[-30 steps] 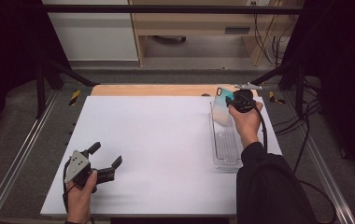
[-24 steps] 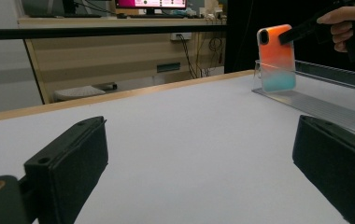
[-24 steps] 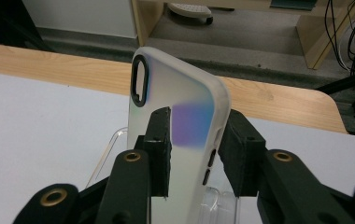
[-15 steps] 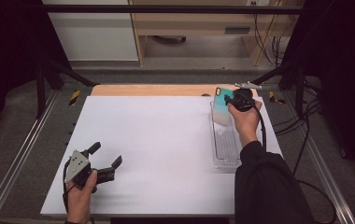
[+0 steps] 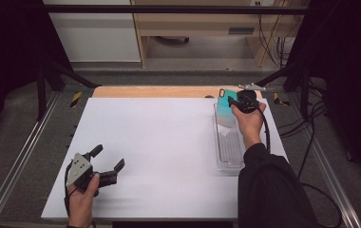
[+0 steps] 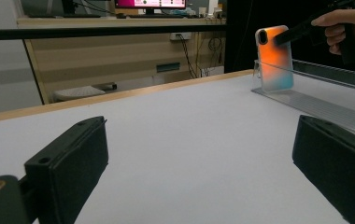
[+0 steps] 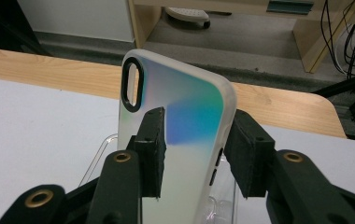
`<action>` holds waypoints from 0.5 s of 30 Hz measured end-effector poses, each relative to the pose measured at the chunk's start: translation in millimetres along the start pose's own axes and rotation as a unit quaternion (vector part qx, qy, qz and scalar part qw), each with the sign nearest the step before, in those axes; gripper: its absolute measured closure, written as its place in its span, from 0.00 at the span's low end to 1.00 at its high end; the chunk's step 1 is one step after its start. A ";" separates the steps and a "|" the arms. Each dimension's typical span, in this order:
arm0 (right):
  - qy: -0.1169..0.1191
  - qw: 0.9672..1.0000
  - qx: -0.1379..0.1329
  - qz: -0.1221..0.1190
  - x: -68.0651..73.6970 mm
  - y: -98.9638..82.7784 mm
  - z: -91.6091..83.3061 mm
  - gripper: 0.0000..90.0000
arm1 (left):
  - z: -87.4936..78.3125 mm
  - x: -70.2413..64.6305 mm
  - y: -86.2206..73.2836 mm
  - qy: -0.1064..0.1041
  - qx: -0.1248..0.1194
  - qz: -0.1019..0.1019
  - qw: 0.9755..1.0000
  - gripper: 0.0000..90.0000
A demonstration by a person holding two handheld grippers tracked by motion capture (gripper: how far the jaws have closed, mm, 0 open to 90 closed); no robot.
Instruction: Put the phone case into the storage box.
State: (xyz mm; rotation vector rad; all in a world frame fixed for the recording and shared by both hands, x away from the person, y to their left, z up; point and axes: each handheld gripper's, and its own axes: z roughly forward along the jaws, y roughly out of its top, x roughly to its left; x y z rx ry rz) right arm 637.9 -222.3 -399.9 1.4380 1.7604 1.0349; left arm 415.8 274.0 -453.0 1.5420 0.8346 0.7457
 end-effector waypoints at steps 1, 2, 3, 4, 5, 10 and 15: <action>-0.001 1.000 0.000 0.001 -0.1 -0.1 0.2 0.66 | 0.0 0.0 0.0 0.000 0.000 0.000 1.000 0.04; -0.001 1.000 0.000 0.003 -0.2 -0.1 0.4 0.66 | 0.0 0.1 0.0 0.000 0.000 0.000 1.000 0.04; -0.001 1.000 0.000 0.003 -0.4 -0.1 0.8 0.65 | -0.1 0.1 0.0 0.000 0.000 -0.001 1.000 0.04; 0.000 1.000 -0.001 0.001 -0.8 -0.2 1.6 0.65 | 0.0 0.1 0.0 0.000 0.001 -0.001 1.000 0.04; 0.000 1.000 -0.001 0.003 -1.0 -0.3 2.0 0.65 | 0.0 0.0 -0.1 0.000 0.001 -0.002 1.000 0.04; -0.002 1.000 0.002 0.004 -2.5 0.8 4.3 0.63 | 0.4 -0.5 -0.2 -0.001 0.003 0.000 1.000 0.04; -0.007 1.000 -0.002 0.004 -1.4 1.1 7.3 0.57 | 0.9 -0.9 -0.5 -0.001 0.004 0.000 1.000 0.04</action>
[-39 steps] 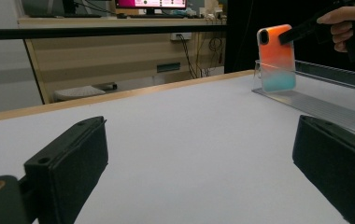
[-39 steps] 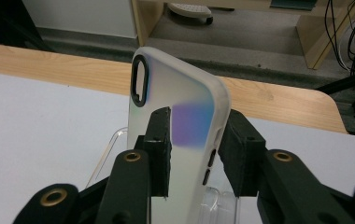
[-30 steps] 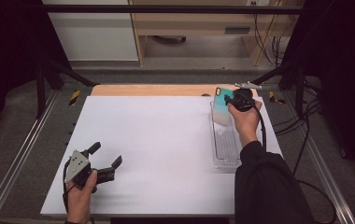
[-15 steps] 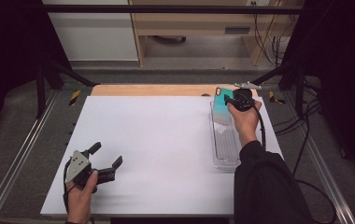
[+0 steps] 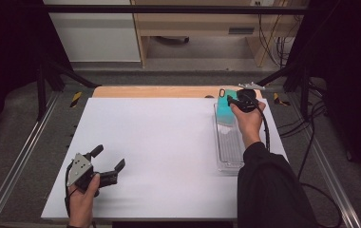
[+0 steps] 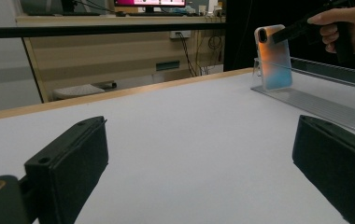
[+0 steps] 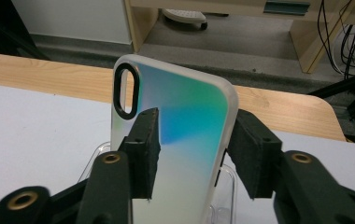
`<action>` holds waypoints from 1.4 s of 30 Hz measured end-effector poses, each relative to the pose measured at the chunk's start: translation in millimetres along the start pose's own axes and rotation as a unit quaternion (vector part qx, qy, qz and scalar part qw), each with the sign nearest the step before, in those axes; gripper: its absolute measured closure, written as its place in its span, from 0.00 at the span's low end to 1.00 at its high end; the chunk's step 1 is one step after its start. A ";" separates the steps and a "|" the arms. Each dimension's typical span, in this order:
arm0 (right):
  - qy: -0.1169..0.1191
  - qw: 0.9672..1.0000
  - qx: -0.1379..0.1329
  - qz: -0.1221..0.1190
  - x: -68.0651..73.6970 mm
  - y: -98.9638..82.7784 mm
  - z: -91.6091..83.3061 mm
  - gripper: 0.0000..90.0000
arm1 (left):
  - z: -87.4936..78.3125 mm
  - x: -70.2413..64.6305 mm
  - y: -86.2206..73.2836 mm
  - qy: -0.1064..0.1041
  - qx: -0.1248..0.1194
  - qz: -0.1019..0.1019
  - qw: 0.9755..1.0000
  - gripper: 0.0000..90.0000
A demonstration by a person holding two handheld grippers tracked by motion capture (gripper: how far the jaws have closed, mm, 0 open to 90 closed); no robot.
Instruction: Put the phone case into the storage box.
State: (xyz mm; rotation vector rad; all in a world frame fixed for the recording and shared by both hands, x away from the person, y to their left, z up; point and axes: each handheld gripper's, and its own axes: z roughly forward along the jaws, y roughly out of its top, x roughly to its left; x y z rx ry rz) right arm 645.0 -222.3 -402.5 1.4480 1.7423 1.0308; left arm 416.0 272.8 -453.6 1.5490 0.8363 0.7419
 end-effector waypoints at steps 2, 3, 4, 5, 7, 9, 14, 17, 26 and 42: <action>-0.002 1.000 -0.002 0.005 -0.1 -0.2 0.7 0.54 | -0.2 0.1 0.2 0.000 -0.001 0.000 1.000 0.04; -0.001 1.000 -0.004 0.009 -0.3 -0.4 0.8 0.52 | -0.2 0.1 0.3 -0.001 -0.001 0.000 1.000 0.04; -0.001 1.000 -0.005 0.010 -0.6 -0.3 0.8 0.50 | -0.2 0.1 0.3 -0.001 -0.001 0.000 1.000 0.04; 0.000 1.000 -0.004 0.012 -0.6 -0.2 1.0 0.46 | -0.1 0.1 0.3 -0.001 -0.001 -0.001 1.000 0.04; 0.004 1.000 -0.004 0.016 -0.6 -0.2 1.4 0.45 | -0.1 0.0 0.3 0.000 -0.001 0.000 1.000 0.04; 0.003 1.000 -0.008 0.016 -0.7 0.0 1.1 0.43 | -0.1 0.0 0.4 0.000 -0.001 0.000 1.000 0.04; 0.003 1.000 -0.016 0.012 -0.1 1.1 0.9 0.37 | -0.3 0.0 0.3 0.000 -0.001 -0.001 1.000 0.04; -0.006 1.000 -0.017 0.007 -0.1 2.0 0.9 0.32 | -0.1 -0.2 0.4 0.000 -0.001 0.000 1.000 0.04; -0.010 1.000 -0.018 0.010 -1.8 2.7 -0.7 0.27 | 0.1 -0.3 0.4 0.000 -0.002 0.000 1.000 0.04; -0.006 1.000 -0.011 0.012 2.9 3.6 -2.7 0.19 | -0.5 0.3 0.7 0.001 -0.002 0.000 1.000 0.04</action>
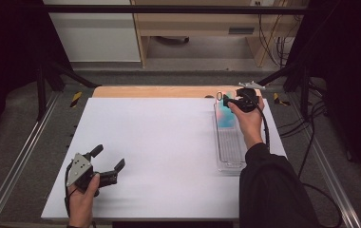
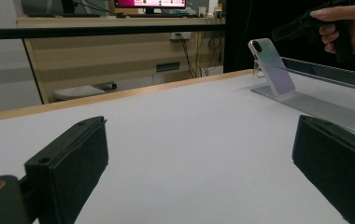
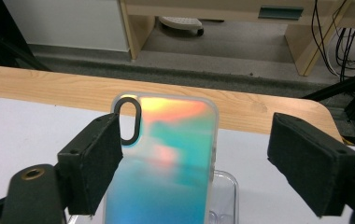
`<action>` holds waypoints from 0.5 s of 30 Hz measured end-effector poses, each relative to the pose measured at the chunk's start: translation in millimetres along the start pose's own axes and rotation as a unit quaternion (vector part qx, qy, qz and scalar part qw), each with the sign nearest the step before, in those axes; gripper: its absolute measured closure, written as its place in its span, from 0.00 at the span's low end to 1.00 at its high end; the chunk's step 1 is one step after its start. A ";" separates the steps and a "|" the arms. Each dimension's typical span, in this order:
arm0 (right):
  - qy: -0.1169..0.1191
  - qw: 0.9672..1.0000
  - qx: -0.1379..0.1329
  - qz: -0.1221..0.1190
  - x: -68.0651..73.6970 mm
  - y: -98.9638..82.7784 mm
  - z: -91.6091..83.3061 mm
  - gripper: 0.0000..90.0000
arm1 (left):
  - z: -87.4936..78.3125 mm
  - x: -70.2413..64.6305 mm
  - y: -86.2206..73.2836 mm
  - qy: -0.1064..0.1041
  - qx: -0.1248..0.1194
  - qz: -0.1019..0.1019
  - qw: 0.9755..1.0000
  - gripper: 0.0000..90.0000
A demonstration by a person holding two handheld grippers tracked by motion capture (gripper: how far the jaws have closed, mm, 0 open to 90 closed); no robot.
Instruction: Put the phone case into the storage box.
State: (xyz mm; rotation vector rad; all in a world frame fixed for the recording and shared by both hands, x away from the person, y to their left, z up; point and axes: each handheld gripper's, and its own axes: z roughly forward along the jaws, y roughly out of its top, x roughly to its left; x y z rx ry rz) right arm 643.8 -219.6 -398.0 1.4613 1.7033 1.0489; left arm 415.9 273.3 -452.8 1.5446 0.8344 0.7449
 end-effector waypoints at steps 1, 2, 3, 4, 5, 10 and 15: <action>-0.002 1.000 0.000 0.000 0.3 0.0 0.0 0.17 | 0.0 0.0 0.0 0.000 0.000 0.000 1.000 0.04; -0.004 1.000 0.000 -0.002 0.5 0.1 -0.1 0.15 | -0.1 0.0 0.1 0.000 0.000 0.000 1.000 0.04; -0.006 1.000 0.001 -0.001 0.8 0.2 -0.3 0.14 | 0.0 0.0 0.1 0.000 0.000 0.000 1.000 0.04; -0.007 1.000 0.002 0.001 1.0 0.2 -0.5 0.13 | 0.0 0.0 0.0 0.000 0.000 0.000 1.000 0.04; -0.006 1.000 0.005 0.003 1.0 0.2 -0.7 0.11 | 0.0 0.0 0.0 0.000 0.000 0.000 1.000 0.04; -0.002 1.000 0.008 0.011 0.7 0.6 -1.4 0.08 | 0.2 -0.2 -0.1 -0.001 0.000 0.000 1.000 0.04; 0.005 1.000 0.010 0.020 2.1 1.6 -3.1 0.07 | 0.0 0.1 0.0 0.000 0.000 0.000 1.000 0.04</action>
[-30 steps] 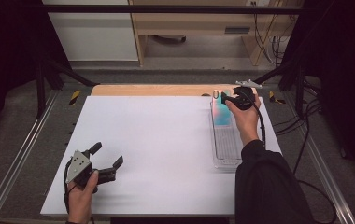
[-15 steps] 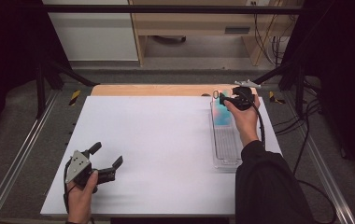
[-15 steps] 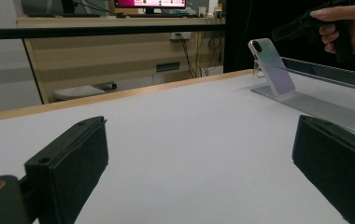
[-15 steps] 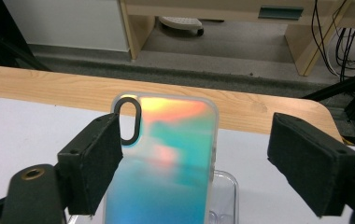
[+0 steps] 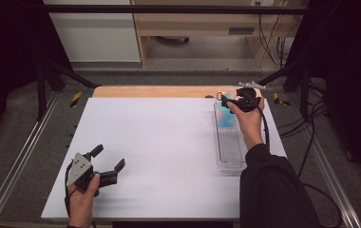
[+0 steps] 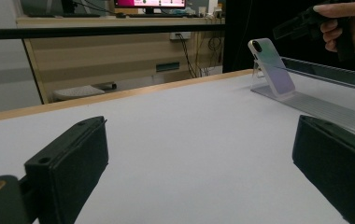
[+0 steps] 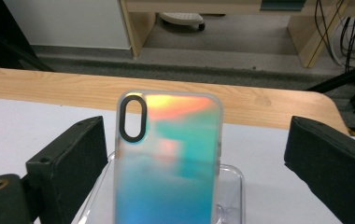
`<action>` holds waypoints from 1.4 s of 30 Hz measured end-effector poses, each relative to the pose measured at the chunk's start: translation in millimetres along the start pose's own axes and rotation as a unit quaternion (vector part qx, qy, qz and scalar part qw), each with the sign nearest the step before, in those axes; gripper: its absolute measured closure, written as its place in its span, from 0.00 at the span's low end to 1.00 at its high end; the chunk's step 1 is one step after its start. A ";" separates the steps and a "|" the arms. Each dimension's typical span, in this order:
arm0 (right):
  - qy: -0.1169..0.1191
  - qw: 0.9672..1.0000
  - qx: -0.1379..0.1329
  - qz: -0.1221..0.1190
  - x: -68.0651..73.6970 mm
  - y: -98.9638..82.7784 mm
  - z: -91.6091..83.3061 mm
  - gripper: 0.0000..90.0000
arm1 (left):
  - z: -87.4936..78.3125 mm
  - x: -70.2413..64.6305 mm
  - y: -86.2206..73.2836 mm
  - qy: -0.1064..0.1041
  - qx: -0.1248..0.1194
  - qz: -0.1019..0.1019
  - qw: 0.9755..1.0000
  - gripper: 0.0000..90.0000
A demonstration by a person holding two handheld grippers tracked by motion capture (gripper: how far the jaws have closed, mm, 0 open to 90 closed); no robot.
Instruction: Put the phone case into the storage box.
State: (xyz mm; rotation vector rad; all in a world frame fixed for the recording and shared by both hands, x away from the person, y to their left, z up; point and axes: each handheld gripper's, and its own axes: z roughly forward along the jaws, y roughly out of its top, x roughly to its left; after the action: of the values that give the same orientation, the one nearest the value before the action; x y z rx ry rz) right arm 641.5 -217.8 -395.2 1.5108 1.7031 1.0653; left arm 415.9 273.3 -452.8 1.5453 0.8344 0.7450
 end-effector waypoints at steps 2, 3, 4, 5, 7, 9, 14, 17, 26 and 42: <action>0.008 1.000 0.001 0.009 0.5 0.7 -0.8 0.07 | 0.0 0.2 0.1 0.000 0.000 0.001 1.000 0.04; 0.012 1.000 0.001 0.014 0.9 1.0 -1.1 0.06 | -0.1 0.2 0.1 0.000 0.000 0.001 1.000 0.04; 0.016 1.000 0.002 0.019 1.2 1.2 -1.4 0.06 | -0.1 0.2 0.1 0.000 0.000 0.001 1.000 0.04; 0.018 1.000 0.002 0.022 1.2 1.4 -1.4 0.06 | -0.1 0.1 0.1 0.000 0.000 0.001 1.000 0.04; 0.024 0.999 0.007 0.038 1.3 2.0 -1.5 0.05 | 0.0 0.0 0.1 -0.001 0.000 0.001 1.000 0.04; 0.027 0.999 0.007 0.041 2.2 2.4 -2.2 0.05 | 0.1 0.0 0.1 0.000 0.000 0.001 1.000 0.04; 0.033 0.999 0.008 0.042 5.5 3.1 -4.2 0.05 | -0.3 0.5 0.1 0.000 -0.001 0.000 1.000 0.04; 0.036 0.998 0.007 0.043 7.2 3.8 -5.4 0.05 | -0.4 0.6 0.2 0.001 -0.002 -0.001 1.000 0.04; 0.052 0.998 0.005 0.037 13.5 4.9 -9.8 0.05 | -0.7 1.2 0.6 0.001 -0.002 -0.001 1.000 0.04; 0.067 0.998 0.002 0.015 28.9 9.0 -22.0 0.05 | -1.5 4.5 0.7 0.001 -0.006 -0.010 1.000 0.02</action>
State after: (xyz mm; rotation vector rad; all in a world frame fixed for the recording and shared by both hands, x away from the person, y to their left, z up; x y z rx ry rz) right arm 622.5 -192.8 -374.9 1.5020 1.7782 1.2034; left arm 417.2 277.8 -451.9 1.5249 0.8441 0.7360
